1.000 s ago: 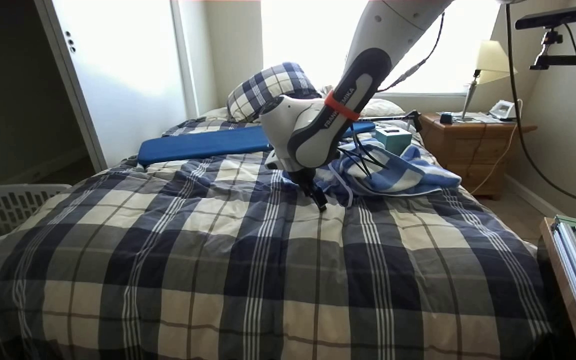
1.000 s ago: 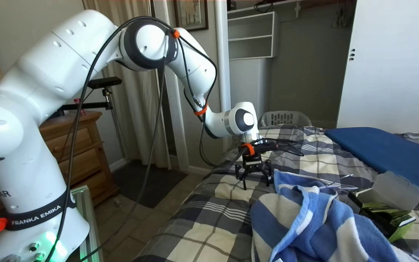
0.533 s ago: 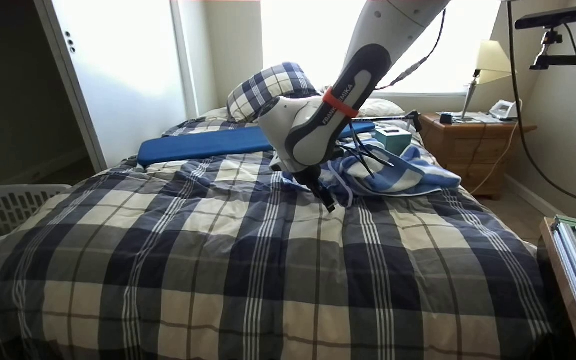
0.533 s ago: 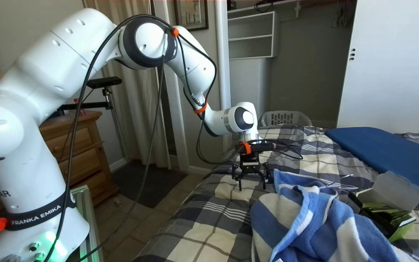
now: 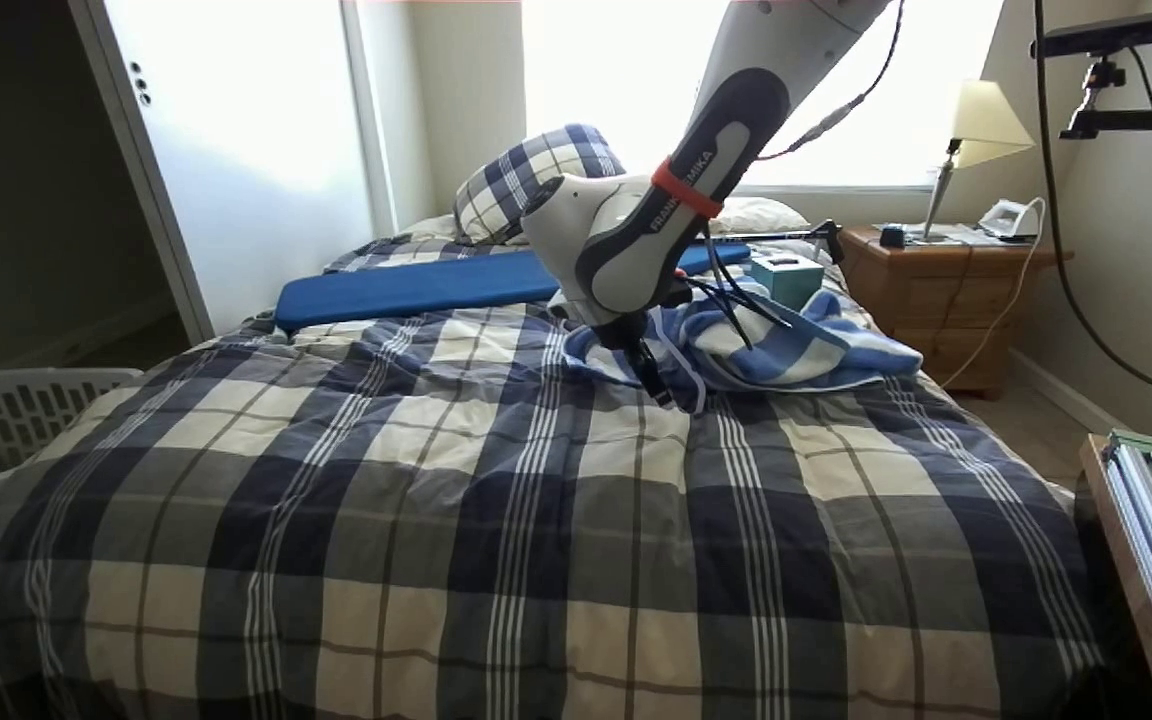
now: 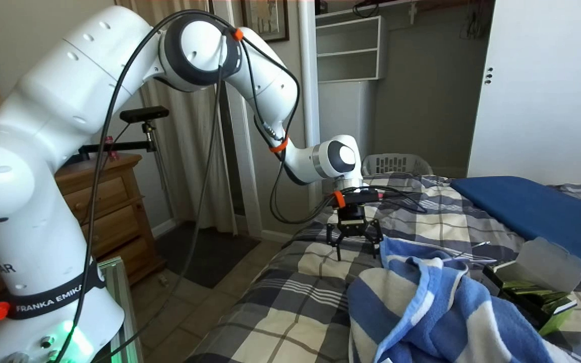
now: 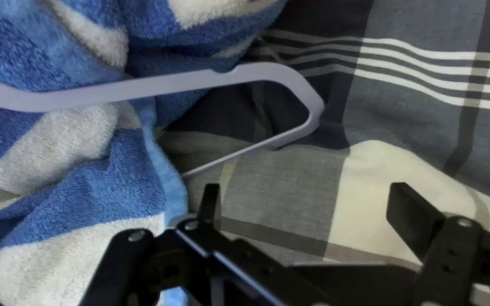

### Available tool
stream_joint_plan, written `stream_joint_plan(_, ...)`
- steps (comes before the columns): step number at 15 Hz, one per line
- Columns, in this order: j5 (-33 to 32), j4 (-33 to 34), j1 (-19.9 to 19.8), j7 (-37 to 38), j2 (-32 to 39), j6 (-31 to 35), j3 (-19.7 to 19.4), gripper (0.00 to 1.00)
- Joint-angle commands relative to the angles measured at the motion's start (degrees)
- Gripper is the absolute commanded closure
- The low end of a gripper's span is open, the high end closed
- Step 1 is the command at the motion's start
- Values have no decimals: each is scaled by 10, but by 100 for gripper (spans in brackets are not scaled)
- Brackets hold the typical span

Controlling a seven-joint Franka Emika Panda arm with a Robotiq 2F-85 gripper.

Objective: Pull the white and blue towel to the left

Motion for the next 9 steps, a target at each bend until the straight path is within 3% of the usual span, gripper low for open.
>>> stream_joint_plan(1, -31, 11, 2, 59, 25, 56, -29, 0)
stream_joint_plan(9, -26, 37, 4, 132, 85, 185, -71, 0)
